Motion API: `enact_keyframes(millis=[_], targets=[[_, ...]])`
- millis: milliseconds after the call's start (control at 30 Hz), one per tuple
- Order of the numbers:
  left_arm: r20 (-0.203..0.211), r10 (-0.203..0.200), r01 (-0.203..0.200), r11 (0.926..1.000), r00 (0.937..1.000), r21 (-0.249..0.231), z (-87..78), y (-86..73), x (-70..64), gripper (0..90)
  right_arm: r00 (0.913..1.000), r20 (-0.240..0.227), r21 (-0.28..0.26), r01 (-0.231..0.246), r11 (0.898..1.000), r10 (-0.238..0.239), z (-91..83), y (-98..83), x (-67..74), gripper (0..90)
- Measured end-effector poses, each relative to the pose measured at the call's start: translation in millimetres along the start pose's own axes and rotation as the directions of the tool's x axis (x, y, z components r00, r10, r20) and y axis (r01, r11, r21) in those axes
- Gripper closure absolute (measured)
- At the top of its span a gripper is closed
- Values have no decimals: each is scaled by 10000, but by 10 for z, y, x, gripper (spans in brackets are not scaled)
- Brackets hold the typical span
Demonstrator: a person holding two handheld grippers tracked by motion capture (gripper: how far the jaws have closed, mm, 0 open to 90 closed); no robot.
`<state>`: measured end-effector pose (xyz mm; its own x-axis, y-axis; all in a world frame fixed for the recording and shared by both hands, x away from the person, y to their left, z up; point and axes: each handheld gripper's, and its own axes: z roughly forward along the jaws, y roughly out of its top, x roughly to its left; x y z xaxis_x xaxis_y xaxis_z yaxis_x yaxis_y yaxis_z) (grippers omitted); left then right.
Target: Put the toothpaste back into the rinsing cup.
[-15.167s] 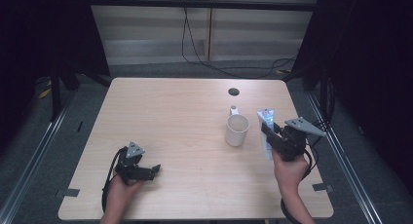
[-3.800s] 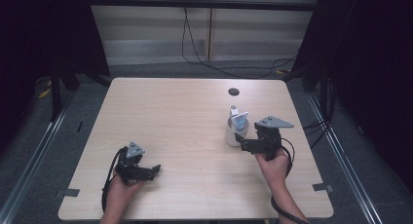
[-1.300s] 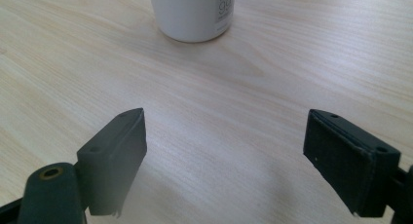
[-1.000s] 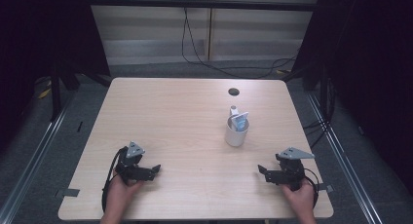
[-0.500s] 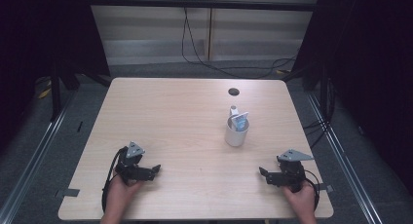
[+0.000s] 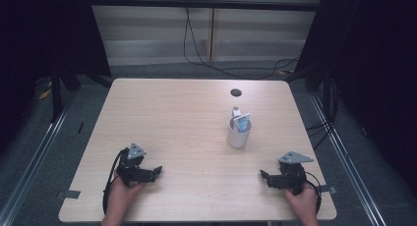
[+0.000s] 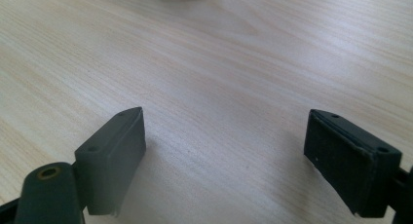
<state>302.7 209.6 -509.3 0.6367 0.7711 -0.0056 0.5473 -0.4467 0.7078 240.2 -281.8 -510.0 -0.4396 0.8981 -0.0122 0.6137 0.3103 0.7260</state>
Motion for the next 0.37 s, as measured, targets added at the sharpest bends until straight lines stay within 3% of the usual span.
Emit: enact_keyframes(millis=[167, 367], targets=[[3, -2, 2, 10000, 10000, 2, 0, 0, 0, 69, 9995, -174, 107, -262, 9996, 264, 14, 3, -35, 137], [19, -54, 54, 10000, 10000, -3, 1, -1, -3, 69, 9996, -152, 101, -249, 9996, 251, 18, 5, -36, 131]])
